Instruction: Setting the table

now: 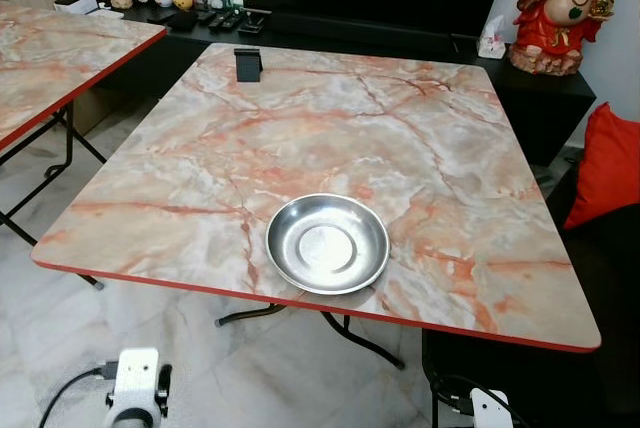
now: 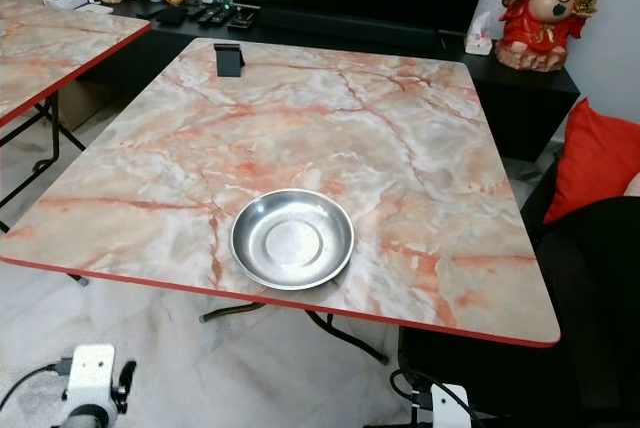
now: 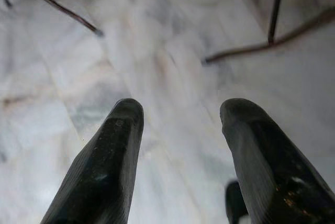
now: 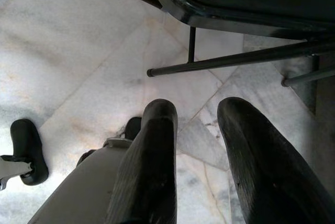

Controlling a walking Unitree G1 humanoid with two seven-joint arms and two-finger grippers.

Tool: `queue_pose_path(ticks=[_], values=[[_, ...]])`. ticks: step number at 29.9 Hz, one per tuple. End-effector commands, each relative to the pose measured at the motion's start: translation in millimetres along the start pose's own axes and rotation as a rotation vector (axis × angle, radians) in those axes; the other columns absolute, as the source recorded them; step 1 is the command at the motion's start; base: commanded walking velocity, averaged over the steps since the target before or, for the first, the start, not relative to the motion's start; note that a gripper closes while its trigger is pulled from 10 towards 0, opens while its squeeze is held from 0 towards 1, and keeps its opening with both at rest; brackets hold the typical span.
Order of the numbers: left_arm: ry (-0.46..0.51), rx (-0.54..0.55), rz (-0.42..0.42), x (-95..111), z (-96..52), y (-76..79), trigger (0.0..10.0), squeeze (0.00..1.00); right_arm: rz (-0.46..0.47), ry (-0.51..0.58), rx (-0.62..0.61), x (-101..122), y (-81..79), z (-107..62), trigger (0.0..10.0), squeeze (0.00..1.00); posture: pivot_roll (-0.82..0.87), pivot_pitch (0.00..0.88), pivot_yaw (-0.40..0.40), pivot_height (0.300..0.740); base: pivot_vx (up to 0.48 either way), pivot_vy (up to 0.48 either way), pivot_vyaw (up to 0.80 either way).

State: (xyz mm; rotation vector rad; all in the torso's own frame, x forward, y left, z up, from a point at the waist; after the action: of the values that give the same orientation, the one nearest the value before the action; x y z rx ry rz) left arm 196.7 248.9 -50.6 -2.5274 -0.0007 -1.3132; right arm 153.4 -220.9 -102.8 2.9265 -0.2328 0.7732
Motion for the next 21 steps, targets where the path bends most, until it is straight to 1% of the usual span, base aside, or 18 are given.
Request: queue_pose_path(ticks=[1,2,4,9,11,14,19,21], values=[[-0.012,-0.030,0.025,3,4.9,3.3,10.0,0.00,0.006,0.002,-0.006,0,0.5,-0.1,10.0,0.00,0.07,0.000,-0.043,0.740,0.000,0.000,0.00],[-0.034,-0.048,0.013,5,8.8,7.0,10.0,0.00,0.007,0.002,-0.008,0,0.7,-0.1,10.0,0.00,0.07,0.000,-0.043,0.740,0.000,0.000,0.00],[-0.064,-0.072,0.013,3,11.5,11.2,10.0,0.00,0.007,0.001,-0.010,0,0.7,-0.1,10.0,0.00,0.07,0.000,-0.041,0.740,0.000,0.000,0.00],[-0.153,-0.153,0.048,-2,14.9,25.5,10.0,0.00,0.015,-0.004,-0.012,-1,0.0,-0.1,10.0,0.00,0.05,0.000,-0.029,0.740,0.000,0.000,0.00],[-0.176,-0.156,0.043,-4,14.9,27.9,10.0,0.00,0.021,-0.004,-0.013,-2,-0.3,-0.1,10.0,0.00,0.04,0.000,-0.027,0.740,0.000,0.000,0.00],[-0.202,-0.168,0.040,-7,14.8,31.9,10.0,0.00,0.028,-0.005,-0.014,-2,-0.6,-0.2,10.0,0.00,0.03,0.000,-0.022,0.740,0.000,0.000,0.00],[-0.210,-0.183,0.027,-7,14.7,36.0,10.0,0.00,0.031,-0.007,-0.014,-3,-0.7,-0.3,10.0,0.00,0.03,0.000,-0.020,0.740,0.000,0.000,0.00],[-0.218,-0.185,0.026,-9,14.1,37.8,10.0,0.00,0.026,-0.010,-0.014,-4,-0.7,-0.3,10.0,0.00,0.02,0.000,-0.020,0.740,0.000,0.266,0.00]])
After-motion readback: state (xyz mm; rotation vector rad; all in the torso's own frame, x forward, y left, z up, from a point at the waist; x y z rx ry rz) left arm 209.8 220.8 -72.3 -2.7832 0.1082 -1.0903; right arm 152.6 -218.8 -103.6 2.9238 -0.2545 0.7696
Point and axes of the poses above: a point about 5 cm out from each wrist's last joint towards the gripper, its own z axis pointing out of the wrist towards the gripper, its own x axis along the axis of the wrist's last joint, y = z × x, the point moved 1 cm from there along z, pointing out of the wrist towards the gripper, and after that the axes turned 1 degree about z, right-handed, at the moved point
